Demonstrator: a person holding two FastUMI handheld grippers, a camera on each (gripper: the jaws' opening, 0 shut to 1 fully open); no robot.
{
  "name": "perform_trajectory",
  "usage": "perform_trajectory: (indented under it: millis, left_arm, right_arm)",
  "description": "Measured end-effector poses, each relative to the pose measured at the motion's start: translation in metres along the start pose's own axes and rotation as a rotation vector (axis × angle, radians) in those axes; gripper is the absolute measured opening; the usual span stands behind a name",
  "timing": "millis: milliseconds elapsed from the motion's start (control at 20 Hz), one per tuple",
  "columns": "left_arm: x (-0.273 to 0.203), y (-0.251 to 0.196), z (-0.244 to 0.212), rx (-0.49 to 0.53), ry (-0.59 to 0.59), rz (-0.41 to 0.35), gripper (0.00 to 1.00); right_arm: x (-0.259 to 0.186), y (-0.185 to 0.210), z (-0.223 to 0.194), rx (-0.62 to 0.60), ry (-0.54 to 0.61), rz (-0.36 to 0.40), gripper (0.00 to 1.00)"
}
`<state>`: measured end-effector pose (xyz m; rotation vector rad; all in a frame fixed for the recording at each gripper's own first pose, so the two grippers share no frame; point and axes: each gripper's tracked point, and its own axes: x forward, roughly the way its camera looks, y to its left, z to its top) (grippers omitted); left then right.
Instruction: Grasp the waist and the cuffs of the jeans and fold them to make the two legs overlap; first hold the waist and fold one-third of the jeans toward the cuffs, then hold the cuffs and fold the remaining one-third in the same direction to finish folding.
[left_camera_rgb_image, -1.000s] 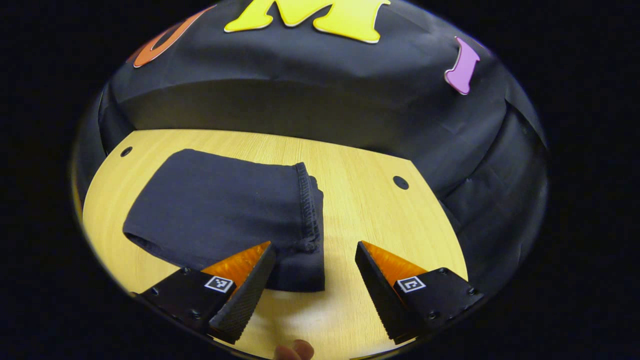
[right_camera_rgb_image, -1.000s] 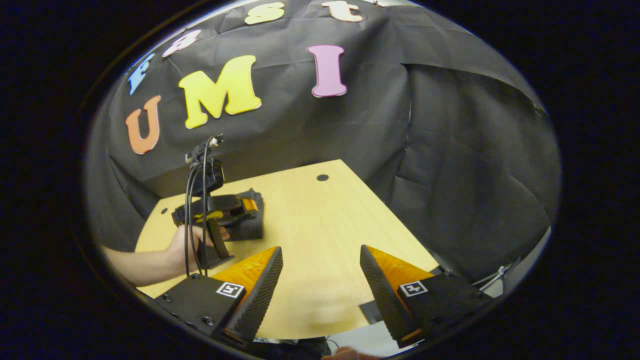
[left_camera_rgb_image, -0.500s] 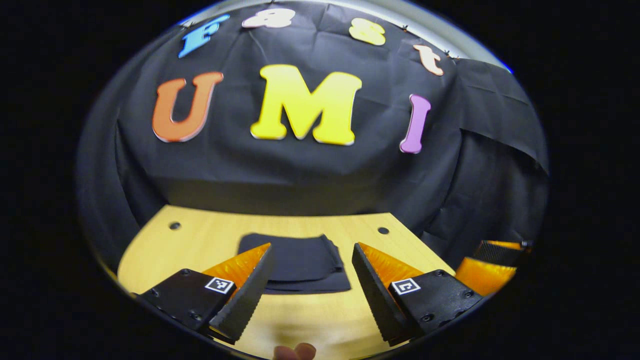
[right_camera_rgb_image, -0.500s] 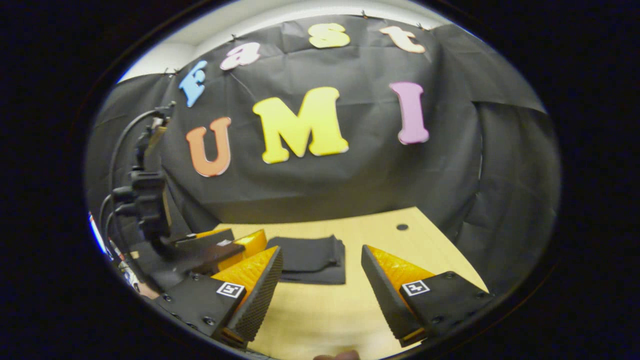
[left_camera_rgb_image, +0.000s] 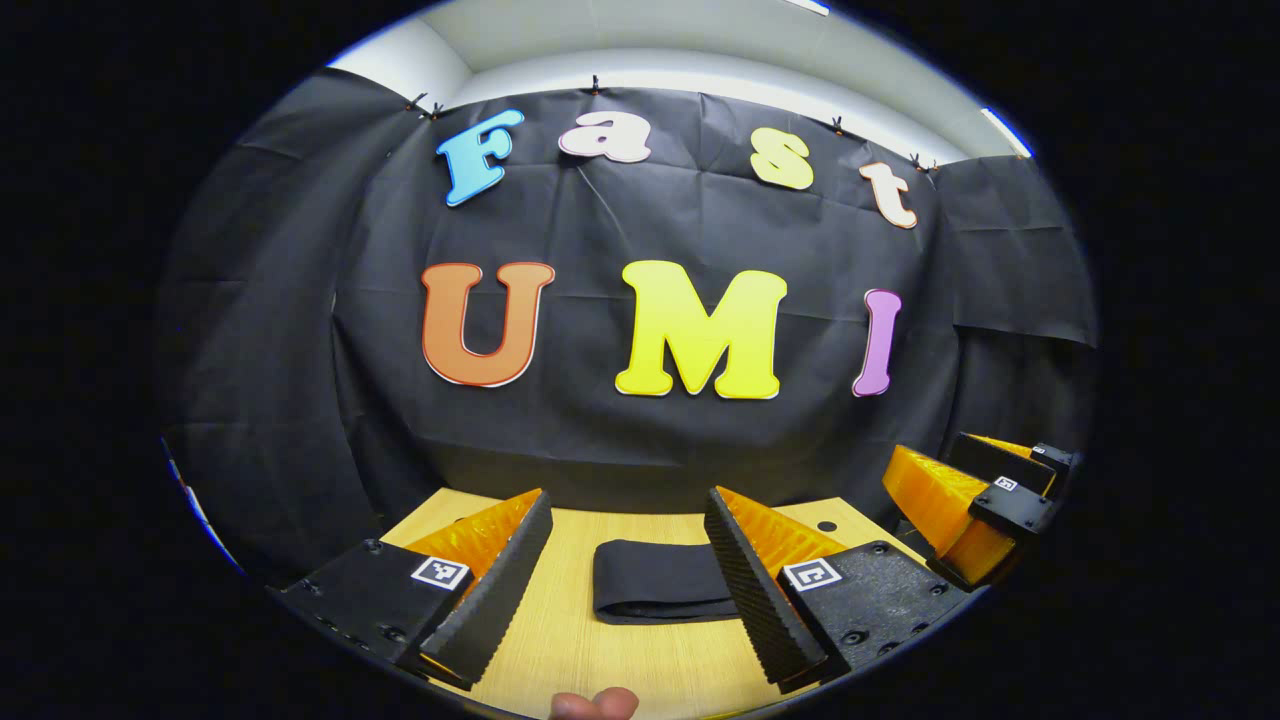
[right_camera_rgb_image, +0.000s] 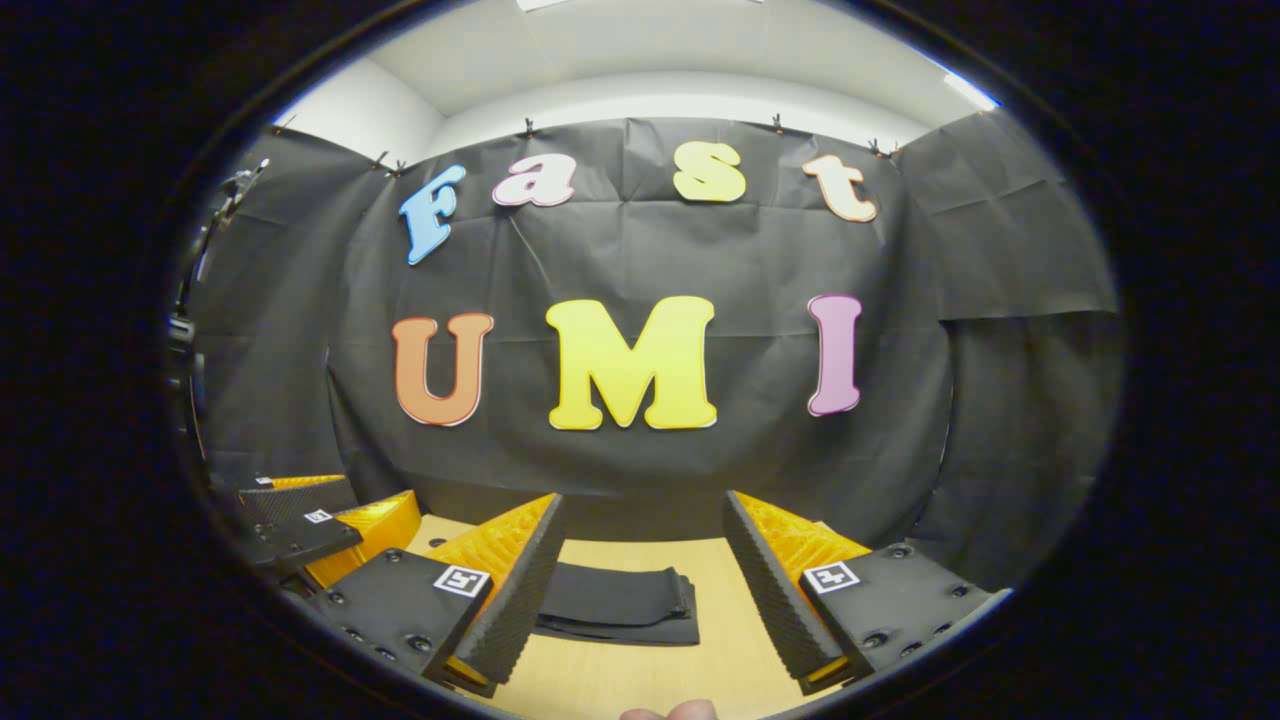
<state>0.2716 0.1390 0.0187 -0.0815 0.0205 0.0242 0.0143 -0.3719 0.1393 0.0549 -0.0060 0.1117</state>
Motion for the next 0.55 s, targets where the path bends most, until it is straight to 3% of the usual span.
perform_trajectory:
  millis: [50,100,550]
  left_arm:
    - [-0.004,0.0,-0.001,-0.004,-0.004,-0.002,0.98]
    - [-0.007,-0.002,-0.004,-0.007,-0.001,-0.006,0.98]
    - [-0.009,-0.014,-0.015,0.002,0.021,-0.028,0.98]
  right_arm:
    - [-0.005,0.001,-0.003,-0.017,0.004,0.0,0.94]
    - [-0.009,0.003,-0.006,-0.033,0.008,0.006,1.0]
    - [-0.009,-0.012,-0.002,-0.016,-0.01,-0.03,0.98]
